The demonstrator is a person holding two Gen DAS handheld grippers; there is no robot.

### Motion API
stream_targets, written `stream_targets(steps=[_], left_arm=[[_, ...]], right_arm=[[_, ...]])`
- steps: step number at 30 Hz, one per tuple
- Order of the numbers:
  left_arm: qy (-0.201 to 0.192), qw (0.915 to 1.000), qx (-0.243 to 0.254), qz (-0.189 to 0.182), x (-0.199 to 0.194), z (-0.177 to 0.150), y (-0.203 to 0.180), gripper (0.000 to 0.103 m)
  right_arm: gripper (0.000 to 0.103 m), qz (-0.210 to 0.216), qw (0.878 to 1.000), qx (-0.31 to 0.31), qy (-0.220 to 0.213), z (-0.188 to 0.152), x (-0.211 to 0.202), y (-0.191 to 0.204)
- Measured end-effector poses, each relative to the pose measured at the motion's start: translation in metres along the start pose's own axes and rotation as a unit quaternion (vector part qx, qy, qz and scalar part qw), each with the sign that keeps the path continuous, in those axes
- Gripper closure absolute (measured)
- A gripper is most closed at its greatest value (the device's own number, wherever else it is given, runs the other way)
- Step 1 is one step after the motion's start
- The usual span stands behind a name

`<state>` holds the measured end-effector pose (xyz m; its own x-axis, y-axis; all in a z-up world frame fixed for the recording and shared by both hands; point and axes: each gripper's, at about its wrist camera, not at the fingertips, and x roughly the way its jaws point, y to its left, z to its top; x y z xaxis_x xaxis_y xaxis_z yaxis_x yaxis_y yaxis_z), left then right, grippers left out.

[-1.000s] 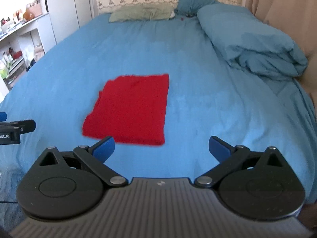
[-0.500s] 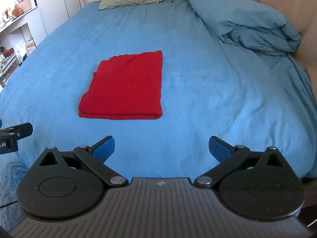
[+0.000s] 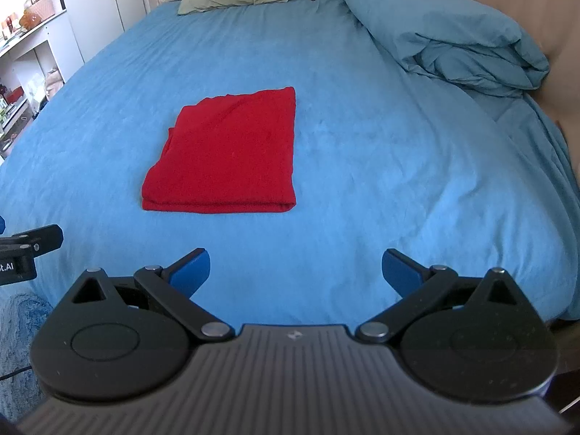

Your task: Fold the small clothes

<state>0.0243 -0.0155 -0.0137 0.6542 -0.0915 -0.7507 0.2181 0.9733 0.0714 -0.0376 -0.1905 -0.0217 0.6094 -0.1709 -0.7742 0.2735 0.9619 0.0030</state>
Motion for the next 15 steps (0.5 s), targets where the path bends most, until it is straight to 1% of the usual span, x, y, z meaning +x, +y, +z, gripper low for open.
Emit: stream_targets(steps=[15], left_arm=[[0.0,1.0,-0.003,-0.005,-0.0013,0.0001,-0.0007,0.0]], right_arm=[[0.0,-0.003,1.0,-0.003,-0.003,0.0001,-0.0024,0.0001]])
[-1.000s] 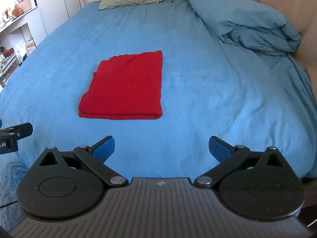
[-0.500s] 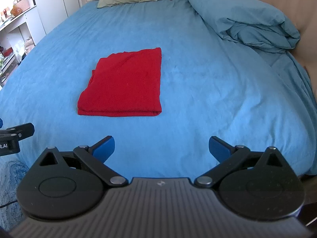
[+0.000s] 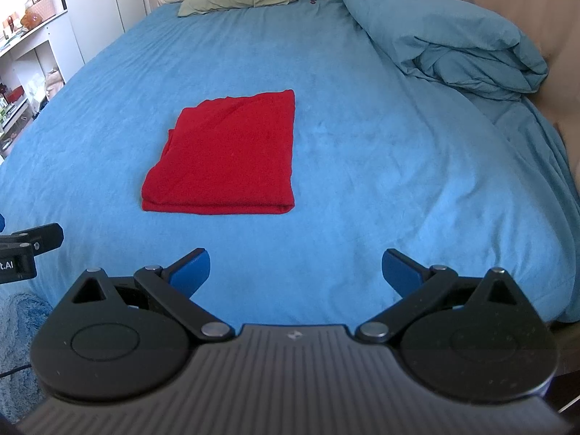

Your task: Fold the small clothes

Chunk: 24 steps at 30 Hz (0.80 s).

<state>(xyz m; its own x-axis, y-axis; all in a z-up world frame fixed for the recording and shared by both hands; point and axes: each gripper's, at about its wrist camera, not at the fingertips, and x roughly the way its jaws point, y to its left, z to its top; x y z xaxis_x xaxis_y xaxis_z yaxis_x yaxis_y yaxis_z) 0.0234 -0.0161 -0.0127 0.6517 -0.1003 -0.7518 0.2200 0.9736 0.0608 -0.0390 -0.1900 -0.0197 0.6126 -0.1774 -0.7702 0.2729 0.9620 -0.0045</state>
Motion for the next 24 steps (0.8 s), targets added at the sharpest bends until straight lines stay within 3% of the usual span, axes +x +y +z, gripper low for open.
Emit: stream_targets(steps=[24], left_arm=[[-0.013,0.9999,0.004,-0.001,-0.008,0.0003,0.0022,0.0]], right_arm=[[0.0,-0.001,1.0,0.005,-0.006,0.0006,-0.0032,0.0019]])
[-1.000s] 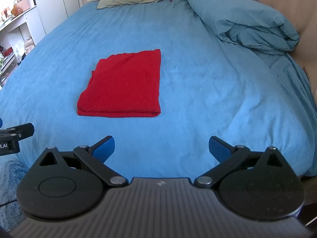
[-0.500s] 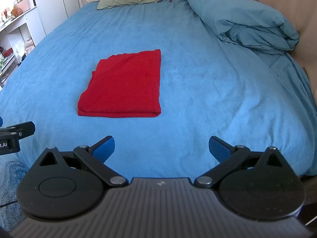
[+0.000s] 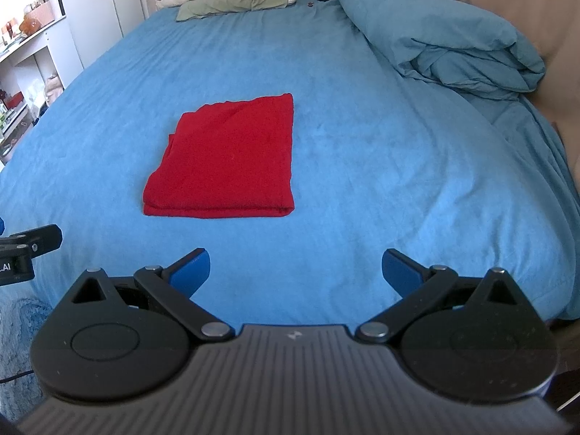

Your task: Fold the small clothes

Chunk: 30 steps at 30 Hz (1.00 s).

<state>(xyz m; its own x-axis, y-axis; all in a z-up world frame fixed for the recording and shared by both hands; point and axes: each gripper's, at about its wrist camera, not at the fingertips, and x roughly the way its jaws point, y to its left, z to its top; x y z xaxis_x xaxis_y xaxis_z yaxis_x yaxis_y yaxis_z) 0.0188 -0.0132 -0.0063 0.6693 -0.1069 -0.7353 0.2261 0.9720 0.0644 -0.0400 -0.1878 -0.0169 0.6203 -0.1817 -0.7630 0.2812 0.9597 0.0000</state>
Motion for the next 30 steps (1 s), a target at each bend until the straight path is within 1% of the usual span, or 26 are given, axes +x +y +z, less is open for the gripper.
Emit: stream_targets(steps=[18,24,30], left_arm=[[-0.002,1.0,0.0,-0.003,-0.0027,0.0007,0.0032,0.0],[0.001,1.0,0.001,-0.008,-0.0019,0.001,0.003,0.0],[0.001,0.9998,-0.01,-0.019,-0.0017,0.0011,0.0058,0.0]], right_arm=[[0.0,0.0,1.0,-0.001,-0.002,-0.0001,-0.0027,0.0019],[0.0,-0.002,1.0,-0.003,-0.002,-0.0001,-0.0029,0.002],[0.0,-0.002,1.0,-0.005,-0.002,0.0002,-0.0036,0.0016]])
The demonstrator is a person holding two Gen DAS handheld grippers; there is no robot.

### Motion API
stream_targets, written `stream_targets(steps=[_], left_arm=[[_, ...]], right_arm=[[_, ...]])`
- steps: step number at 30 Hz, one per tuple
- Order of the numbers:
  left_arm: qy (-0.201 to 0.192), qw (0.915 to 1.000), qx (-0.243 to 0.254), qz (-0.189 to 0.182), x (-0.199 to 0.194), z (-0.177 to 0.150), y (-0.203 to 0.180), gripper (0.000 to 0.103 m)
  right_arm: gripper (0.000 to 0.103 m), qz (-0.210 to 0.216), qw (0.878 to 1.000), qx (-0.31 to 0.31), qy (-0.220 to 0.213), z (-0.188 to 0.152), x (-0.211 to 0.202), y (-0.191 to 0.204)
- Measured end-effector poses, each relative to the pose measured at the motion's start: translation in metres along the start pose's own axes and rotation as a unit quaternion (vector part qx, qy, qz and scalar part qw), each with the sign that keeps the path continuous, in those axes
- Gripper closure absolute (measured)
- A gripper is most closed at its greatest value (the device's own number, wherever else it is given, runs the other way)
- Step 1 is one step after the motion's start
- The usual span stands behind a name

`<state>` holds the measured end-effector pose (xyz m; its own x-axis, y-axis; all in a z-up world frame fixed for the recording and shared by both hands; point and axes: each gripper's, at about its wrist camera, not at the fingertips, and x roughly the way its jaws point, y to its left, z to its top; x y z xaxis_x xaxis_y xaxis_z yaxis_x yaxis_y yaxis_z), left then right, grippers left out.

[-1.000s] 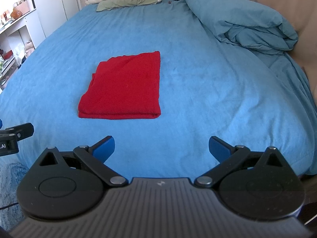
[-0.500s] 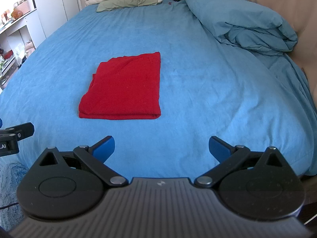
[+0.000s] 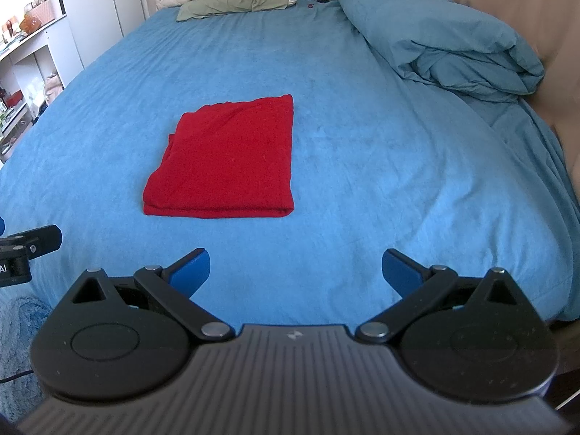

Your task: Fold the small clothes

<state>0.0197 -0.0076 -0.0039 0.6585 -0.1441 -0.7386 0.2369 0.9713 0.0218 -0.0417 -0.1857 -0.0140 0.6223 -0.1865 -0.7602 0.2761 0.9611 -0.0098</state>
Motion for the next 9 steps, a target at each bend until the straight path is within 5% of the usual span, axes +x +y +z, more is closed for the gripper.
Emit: stream_targets(steps=[9], left_arm=[[-0.018,0.9998,0.003,0.008,-0.0032,-0.0019,-0.0002,0.0]], right_arm=[[0.0,-0.002,1.0,0.002,-0.001,-0.0022,-0.0012,0.0038]])
